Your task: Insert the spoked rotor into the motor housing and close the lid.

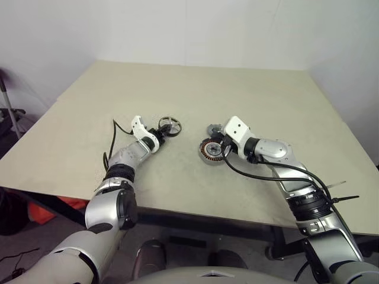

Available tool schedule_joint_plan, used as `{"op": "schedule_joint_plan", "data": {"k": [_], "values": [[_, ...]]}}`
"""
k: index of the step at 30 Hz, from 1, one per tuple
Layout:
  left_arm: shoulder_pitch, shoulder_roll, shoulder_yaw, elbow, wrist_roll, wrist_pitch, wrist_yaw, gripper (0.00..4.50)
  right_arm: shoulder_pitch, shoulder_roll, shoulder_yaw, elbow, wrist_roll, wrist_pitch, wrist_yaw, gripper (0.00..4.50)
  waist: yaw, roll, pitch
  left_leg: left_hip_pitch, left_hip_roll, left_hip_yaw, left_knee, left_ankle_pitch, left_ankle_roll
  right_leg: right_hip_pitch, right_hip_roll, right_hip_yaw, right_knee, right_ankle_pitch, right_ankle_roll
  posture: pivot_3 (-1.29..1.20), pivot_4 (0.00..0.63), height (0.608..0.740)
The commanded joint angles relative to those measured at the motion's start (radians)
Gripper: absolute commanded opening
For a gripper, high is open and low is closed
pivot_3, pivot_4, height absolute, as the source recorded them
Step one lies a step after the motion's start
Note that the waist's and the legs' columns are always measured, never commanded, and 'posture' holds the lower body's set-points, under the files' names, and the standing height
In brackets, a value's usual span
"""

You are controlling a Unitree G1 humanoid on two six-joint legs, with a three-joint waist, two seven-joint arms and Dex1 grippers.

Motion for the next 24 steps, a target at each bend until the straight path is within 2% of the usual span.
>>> {"op": "schedule_joint_plan", "data": {"k": [1, 4, 8, 12, 16, 24], "values": [[-0.011, 0.010, -0.015, 0.011, 0.016, -0.005, -0.002, 1.11, -0.026, -0.004, -0.018, -0.016, -0.002, -0.006, -0.010, 0.00, 0.000, 0.000, 0.000, 0.001, 0.000, 0.000, 0.000, 0.000, 0.000, 0.001, 0.000, 0.000, 0.000, 0.000, 0.000, 0.00, 0.000, 0.740], [-0.001, 0.006, -0.022, -0.006, 0.016, 0.002, -0.015, 1.11, -0.024, -0.008, -0.017, -0.016, -0.006, -0.011, -0.010, 0.00, -0.001, 0.000, 0.000, 0.002, 0.000, 0.000, 0.000, -0.001, 0.001, 0.002, 0.000, 0.000, 0.000, 0.000, 0.000, 0.00, 0.000, 0.740], [0.015, 0.004, -0.031, -0.036, 0.009, 0.029, -0.046, 0.43, -0.023, -0.011, -0.019, -0.015, -0.009, -0.014, -0.009, 0.00, -0.001, 0.000, 0.000, 0.003, 0.000, 0.000, 0.000, -0.001, 0.001, 0.003, 0.000, 0.000, 0.000, 0.000, 0.000, 0.00, 0.000, 0.740], [0.040, 0.000, -0.034, -0.111, -0.020, 0.100, -0.075, 0.43, -0.029, -0.041, -0.033, 0.015, -0.035, -0.006, -0.024, 0.00, -0.001, -0.001, 0.000, 0.003, 0.000, 0.000, 0.000, -0.001, 0.001, 0.003, 0.000, 0.000, 0.000, 0.000, 0.000, 0.00, 0.000, 0.740], [0.079, -0.013, -0.021, -0.248, -0.099, 0.223, -0.111, 0.43, -0.035, -0.100, -0.043, 0.068, -0.073, -0.024, -0.040, 0.00, 0.001, -0.001, 0.001, 0.002, 0.000, 0.000, 0.000, 0.000, 0.000, 0.003, 0.000, 0.000, -0.002, 0.000, 0.000, 0.00, 0.000, 0.740], [0.115, -0.079, 0.056, -0.507, -0.384, 0.534, -0.100, 0.43, -0.007, -0.230, -0.063, 0.132, -0.139, -0.035, -0.056, 0.00, 0.000, -0.003, 0.004, -0.004, 0.000, 0.001, 0.000, -0.001, 0.001, -0.001, 0.000, -0.001, -0.004, 0.000, 0.000, 0.00, 0.000, 0.740]]}}
